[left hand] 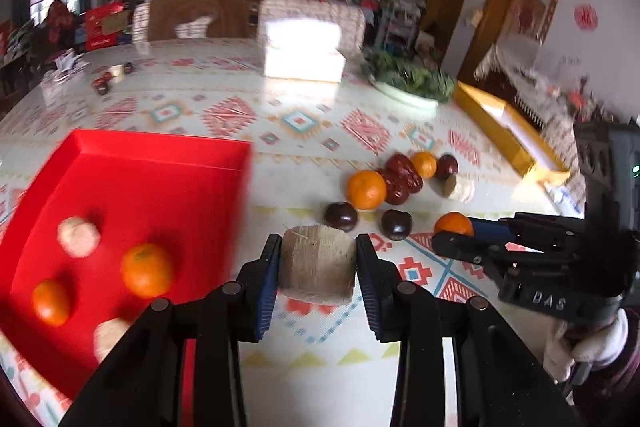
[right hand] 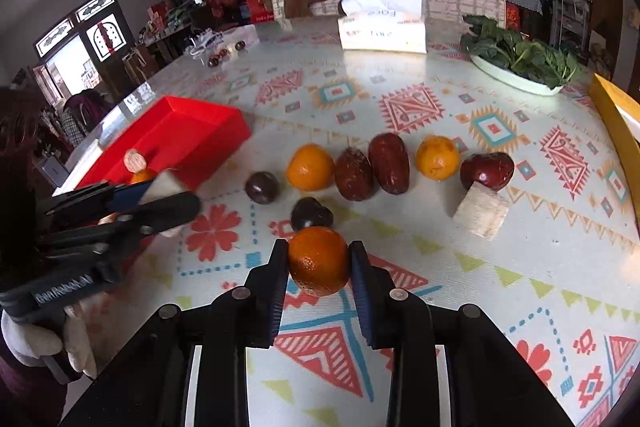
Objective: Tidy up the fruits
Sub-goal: 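Grasp another pale cube with the left tool while the right tool grasps a mandarin, then carry both pieces over the red tray and open both tools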
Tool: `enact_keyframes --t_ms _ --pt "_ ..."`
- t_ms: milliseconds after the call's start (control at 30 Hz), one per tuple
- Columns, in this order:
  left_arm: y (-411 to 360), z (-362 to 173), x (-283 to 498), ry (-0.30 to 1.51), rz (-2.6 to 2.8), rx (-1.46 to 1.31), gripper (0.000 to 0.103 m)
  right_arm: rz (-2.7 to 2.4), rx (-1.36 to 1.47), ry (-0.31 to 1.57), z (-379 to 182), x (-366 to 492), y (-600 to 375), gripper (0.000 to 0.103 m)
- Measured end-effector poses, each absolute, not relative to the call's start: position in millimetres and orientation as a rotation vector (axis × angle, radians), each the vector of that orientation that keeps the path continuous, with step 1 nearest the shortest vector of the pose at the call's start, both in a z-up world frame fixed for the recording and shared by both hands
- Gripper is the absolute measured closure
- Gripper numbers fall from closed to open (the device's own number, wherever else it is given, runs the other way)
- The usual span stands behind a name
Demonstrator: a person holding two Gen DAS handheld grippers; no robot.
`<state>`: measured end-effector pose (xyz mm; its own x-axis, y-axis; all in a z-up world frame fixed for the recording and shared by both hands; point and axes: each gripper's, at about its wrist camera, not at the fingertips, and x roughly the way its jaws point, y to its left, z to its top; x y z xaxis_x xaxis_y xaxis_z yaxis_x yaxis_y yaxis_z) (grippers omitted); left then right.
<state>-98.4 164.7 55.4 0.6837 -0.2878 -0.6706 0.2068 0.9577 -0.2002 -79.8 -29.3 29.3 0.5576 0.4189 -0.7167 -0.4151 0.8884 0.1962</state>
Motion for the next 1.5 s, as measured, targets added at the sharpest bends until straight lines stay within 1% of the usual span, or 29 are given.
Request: enact_keyframes --t_ms 233,400,567,800,1000,1433,1500 --pt "245 78 -125 0.7 -0.139 -0.192 0.067 0.553 -0.013 0.815 52 -93 1 0.07" --pt "298 75 -131 0.694 -0.049 -0.244 0.067 0.612 -0.028 0.81 63 -96 32 0.07" --pt "331 64 -131 0.711 -0.001 -0.279 0.067 0.658 -0.05 0.827 65 -89 69 0.07" --pt "342 44 -121 0.752 -0.024 -0.303 0.067 0.75 -0.051 0.894 55 -77 125 0.07" --pt "345 44 -106 0.748 -0.035 -0.312 0.067 0.779 -0.077 0.921 46 -68 167 0.07" --pt "379 35 -85 0.76 0.013 -0.399 0.067 0.815 -0.147 0.966 27 -64 211 0.069" --pt "382 33 -86 0.762 0.006 -0.426 0.064 0.814 -0.145 0.969 24 -62 213 0.069"
